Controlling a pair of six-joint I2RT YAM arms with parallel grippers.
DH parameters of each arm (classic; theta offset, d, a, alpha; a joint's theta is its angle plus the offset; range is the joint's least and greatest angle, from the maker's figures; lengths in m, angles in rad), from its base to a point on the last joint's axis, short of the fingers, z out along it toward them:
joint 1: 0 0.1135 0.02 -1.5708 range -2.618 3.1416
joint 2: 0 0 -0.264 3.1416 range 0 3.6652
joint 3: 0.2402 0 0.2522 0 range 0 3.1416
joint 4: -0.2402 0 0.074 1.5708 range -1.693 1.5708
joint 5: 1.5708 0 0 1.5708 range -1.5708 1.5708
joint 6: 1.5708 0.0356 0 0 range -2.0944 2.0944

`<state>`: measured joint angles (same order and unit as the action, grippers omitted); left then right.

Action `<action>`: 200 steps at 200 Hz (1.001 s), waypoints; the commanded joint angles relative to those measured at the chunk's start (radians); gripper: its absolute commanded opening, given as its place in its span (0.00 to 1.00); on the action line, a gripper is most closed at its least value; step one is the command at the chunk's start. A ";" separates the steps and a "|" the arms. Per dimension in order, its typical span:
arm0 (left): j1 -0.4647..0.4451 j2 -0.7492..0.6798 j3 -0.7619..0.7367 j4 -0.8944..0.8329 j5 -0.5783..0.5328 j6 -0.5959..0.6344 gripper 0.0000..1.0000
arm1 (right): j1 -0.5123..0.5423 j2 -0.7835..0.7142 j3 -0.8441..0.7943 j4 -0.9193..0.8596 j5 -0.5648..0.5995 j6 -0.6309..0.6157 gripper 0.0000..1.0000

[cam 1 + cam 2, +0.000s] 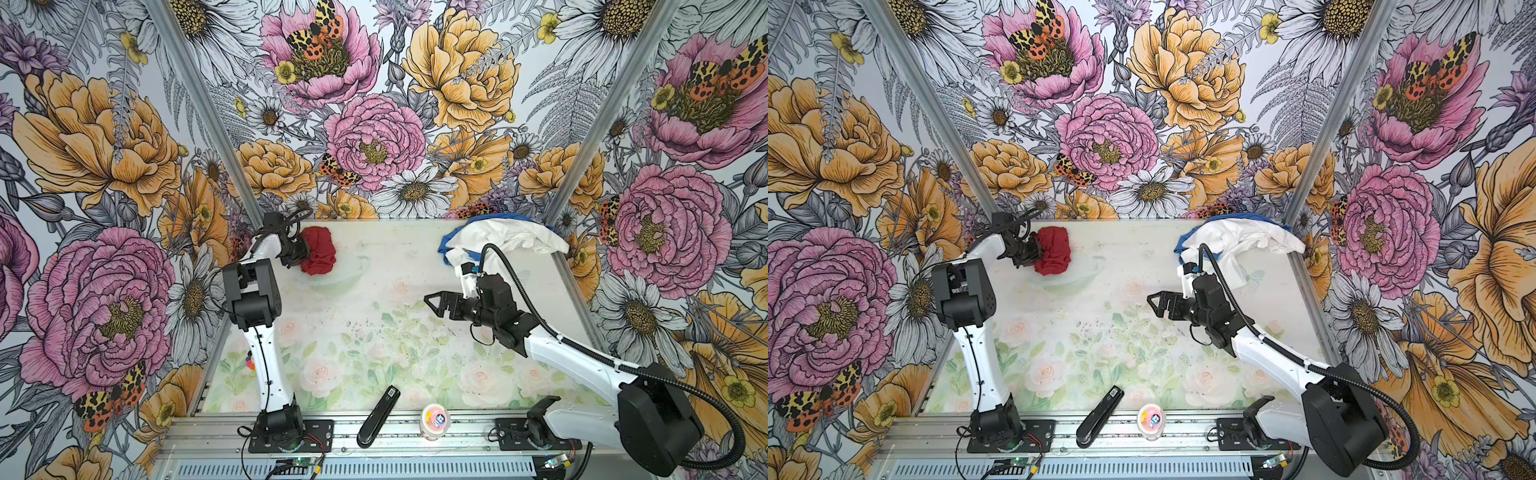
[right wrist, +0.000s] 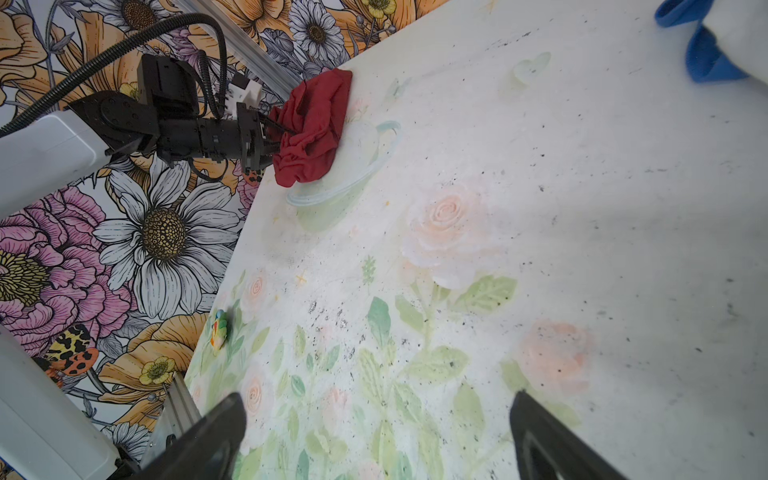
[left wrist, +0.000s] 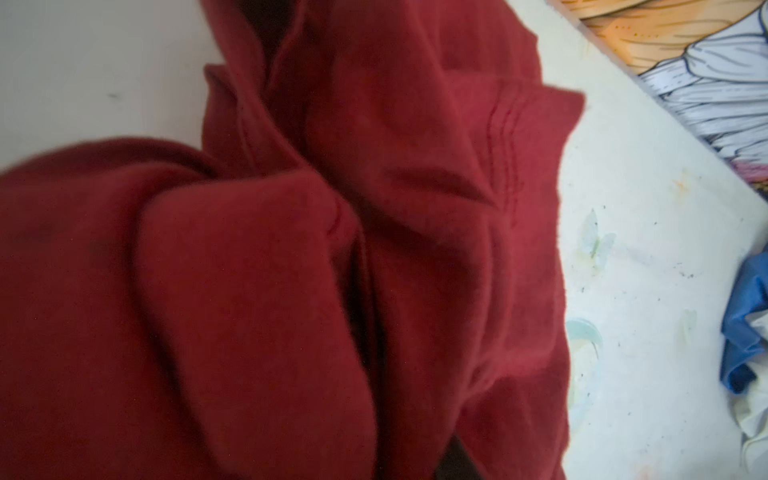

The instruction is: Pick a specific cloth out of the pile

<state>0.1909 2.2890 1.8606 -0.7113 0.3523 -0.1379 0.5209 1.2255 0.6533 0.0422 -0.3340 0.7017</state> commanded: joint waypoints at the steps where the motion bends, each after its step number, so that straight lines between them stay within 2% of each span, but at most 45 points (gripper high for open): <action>1: -0.001 -0.052 -0.004 -0.032 -0.041 0.045 0.40 | 0.008 -0.022 -0.002 0.016 0.009 0.011 0.99; 31: 0.004 -0.085 -0.008 -0.032 -0.068 0.040 0.42 | 0.008 -0.018 -0.006 0.033 0.006 0.021 0.99; 68: 0.005 -0.113 -0.015 -0.033 -0.087 0.041 0.51 | 0.010 -0.018 -0.004 0.040 0.004 0.024 0.99; 84: 0.010 -0.132 -0.031 -0.034 -0.121 0.023 0.63 | 0.008 -0.015 -0.004 0.040 0.003 0.022 0.99; 128: 0.017 -0.186 -0.086 -0.036 -0.151 0.016 0.71 | 0.009 0.001 0.005 0.048 -0.005 0.020 0.99; 134: 0.017 -0.194 -0.093 -0.035 -0.152 0.018 0.81 | 0.009 0.006 0.007 0.049 -0.006 0.020 0.99; 141: 0.016 -0.203 -0.101 -0.035 -0.158 0.018 0.84 | 0.009 0.011 0.010 0.052 -0.009 0.020 0.99; 179: 0.018 -0.253 -0.158 -0.042 -0.277 -0.010 0.86 | 0.009 0.031 0.017 0.069 -0.017 0.024 0.99; 200: 0.027 -0.244 -0.164 -0.043 -0.257 -0.007 0.83 | 0.009 0.040 0.022 0.069 -0.023 0.022 0.99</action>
<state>0.2016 2.0632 1.7107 -0.7494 0.1383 -0.1314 0.5243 1.2522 0.6533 0.0734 -0.3389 0.7174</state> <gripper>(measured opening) 0.853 0.992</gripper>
